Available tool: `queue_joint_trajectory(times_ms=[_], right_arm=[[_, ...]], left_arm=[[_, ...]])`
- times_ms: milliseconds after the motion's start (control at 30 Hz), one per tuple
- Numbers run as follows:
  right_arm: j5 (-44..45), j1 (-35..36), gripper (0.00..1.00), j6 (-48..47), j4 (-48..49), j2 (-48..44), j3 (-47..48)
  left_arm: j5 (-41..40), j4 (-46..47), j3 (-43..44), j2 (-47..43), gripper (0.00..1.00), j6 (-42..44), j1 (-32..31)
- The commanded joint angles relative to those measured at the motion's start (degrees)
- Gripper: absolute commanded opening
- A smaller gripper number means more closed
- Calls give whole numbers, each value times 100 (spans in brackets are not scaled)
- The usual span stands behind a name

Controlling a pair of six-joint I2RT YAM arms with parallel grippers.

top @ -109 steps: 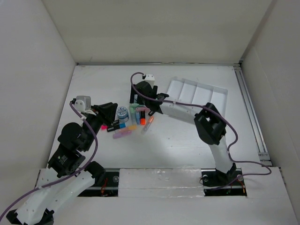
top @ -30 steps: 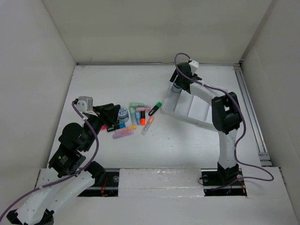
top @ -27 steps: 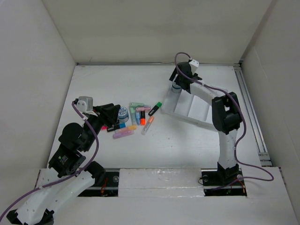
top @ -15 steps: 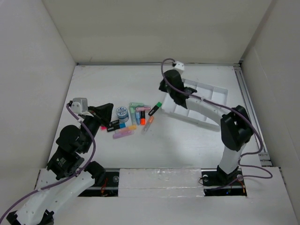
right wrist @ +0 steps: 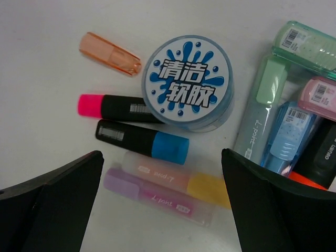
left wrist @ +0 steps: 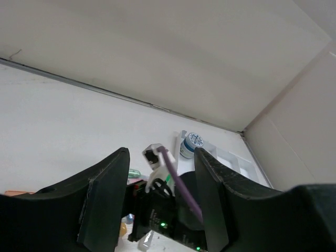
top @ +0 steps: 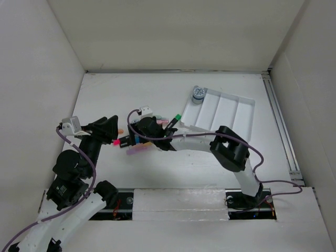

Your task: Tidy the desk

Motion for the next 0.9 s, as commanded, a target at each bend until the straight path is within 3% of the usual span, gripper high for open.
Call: queue_joint_trajectory(times_ms=[0,367,433,533,700,767,867], right_arm=[[526,60,99,-148,-158,247,738],[1644,113,92,10,-791,1407,2162],[1837,165,74,28,-862,1680,2426],[1882,218,58,115,-740,1637,2401],[2100,218,55,160,-476,1321,2269],[2198,218,48,142,-476,1207,2287],[2260,218,45,308,-204,848,1999]], left_arm=[[20,220,-39,70,49,5,23],[310,291,-48,114,49,111,23],[328,291,-65,105,49,120,23],[354,300,-65,96,49,120,23],[346,308,-65,70,49,120,23],[346,308,-65,70,49,120,23],[328,291,-65,35,49,102,23]])
